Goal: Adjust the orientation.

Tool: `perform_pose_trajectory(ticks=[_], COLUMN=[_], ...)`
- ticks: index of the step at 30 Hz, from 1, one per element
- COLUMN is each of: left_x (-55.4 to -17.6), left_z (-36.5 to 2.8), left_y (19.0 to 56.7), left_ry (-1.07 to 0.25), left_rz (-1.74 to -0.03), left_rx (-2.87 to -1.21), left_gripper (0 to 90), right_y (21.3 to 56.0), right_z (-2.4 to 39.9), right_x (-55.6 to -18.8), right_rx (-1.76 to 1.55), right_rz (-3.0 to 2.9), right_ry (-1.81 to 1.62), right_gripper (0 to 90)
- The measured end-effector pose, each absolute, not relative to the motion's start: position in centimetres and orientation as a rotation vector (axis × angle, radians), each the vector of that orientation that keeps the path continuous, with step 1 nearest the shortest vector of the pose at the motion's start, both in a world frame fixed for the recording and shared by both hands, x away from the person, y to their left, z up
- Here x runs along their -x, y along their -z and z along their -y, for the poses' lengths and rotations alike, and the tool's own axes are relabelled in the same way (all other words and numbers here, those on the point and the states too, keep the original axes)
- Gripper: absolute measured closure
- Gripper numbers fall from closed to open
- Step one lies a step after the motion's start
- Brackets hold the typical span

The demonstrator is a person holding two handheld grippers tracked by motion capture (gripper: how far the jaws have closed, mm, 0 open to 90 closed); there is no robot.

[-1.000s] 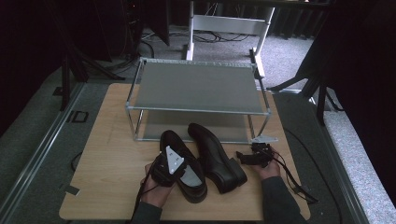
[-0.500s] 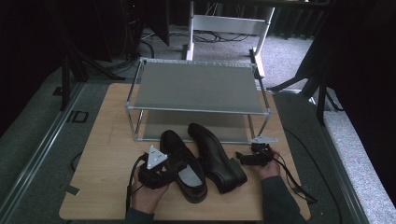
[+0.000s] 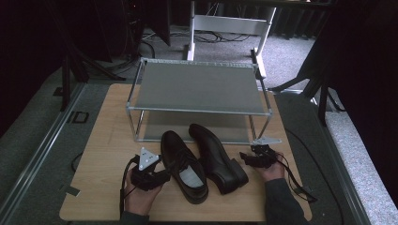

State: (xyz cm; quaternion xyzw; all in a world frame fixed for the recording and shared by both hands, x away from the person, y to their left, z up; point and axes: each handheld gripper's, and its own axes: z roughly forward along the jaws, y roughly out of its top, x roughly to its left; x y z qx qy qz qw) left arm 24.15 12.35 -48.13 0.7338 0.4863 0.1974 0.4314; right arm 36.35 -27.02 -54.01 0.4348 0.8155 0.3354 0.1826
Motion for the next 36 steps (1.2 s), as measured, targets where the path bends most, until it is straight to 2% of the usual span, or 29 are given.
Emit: perform_pose_trajectory(ticks=[3,6,7,10,14,15,24,36], left_x=[-24.3,-24.4,-24.3,-24.3,-24.3,-24.3,-24.6,-24.6], left_z=[-12.4,-12.5,-12.5,-12.6,-12.4,-12.4,-12.3,-12.3], left_y=[48.3,48.5,48.6,48.7,49.0,49.1,49.6,49.9], left_ry=[-0.49,-0.488,-0.491,-0.489,-0.51,-0.508,-0.492,-0.485], left_rz=[-1.221,-1.224,-1.226,-1.233,-1.236,-1.237,-1.254,-1.26], left_rx=[-1.83,-1.832,-1.837,-1.837,-1.854,-1.856,-1.868,-1.867], left_gripper=[44.3,44.3,44.0,44.0,44.0,43.9,43.9,43.5], right_y=[52.7,52.4,50.9,50.1,48.5,47.9,46.5,47.8], right_z=[26.9,26.9,26.4,26.1,26.0,25.9,23.9,21.0], right_x=[-35.5,-35.2,-33.8,-33.0,-31.9,-31.4,-29.5,-29.6], right_rx=[-1.201,-1.191,-1.113,-1.075,-1.038,-1.01,-0.879,-0.811], right_rz=[-2.301,-2.304,-2.323,-2.324,-2.349,-2.359,-2.407,-2.494], right_ry=[-1.005,-1.024,-1.036,-1.051,-1.132,-1.152,-1.174,-1.161], right_gripper=[46.6,48.2,53.4,58.8,79.8,88.9,89.8,89.8])
